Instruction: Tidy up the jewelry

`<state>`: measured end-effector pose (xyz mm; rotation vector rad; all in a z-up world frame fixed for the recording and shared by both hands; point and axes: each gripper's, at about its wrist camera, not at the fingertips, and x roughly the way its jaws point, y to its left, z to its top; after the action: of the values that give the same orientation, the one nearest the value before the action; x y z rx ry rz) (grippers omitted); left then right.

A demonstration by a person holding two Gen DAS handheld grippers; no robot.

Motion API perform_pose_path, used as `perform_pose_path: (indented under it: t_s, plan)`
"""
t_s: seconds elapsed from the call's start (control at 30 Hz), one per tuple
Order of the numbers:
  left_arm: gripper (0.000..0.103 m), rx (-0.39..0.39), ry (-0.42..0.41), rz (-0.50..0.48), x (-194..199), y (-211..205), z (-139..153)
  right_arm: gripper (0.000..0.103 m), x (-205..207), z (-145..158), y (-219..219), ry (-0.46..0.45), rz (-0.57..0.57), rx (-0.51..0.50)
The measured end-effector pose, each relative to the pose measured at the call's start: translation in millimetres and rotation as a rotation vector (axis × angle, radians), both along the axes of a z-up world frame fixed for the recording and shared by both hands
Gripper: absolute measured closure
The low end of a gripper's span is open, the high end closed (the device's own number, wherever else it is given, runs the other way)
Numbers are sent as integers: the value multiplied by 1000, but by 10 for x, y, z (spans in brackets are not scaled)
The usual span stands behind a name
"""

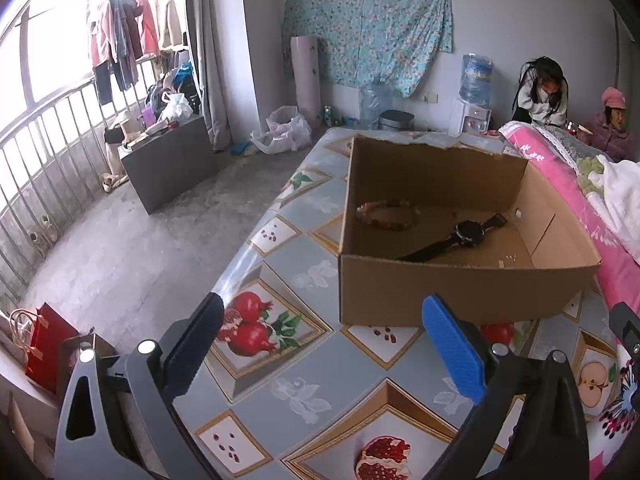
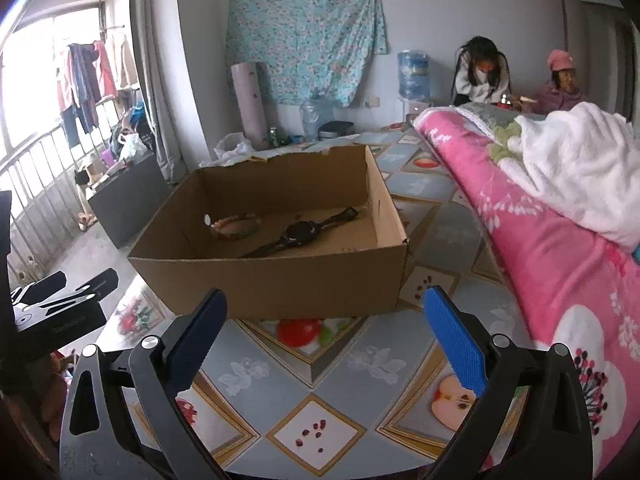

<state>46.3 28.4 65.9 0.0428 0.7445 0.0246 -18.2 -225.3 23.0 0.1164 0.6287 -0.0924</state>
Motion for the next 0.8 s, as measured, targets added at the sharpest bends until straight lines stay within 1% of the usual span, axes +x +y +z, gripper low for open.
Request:
perform_pose_path:
  t_s: [0.23, 0.37, 0.57, 0.8]
  plan:
    - [6, 17, 21, 14, 2, -33, -119, 8, 47, -117, -10, 43, -14, -14]
    - [6, 3, 40, 38, 26, 10, -169, 8, 77, -147, -8, 60, -28, -31]
    - [6, 2, 56, 59, 48, 43, -197, 8, 79, -152, -27, 60, -36, -34]
    - [6, 8, 72, 58, 72, 45, -236, 8, 96, -159, -34, 62, -40, -41]
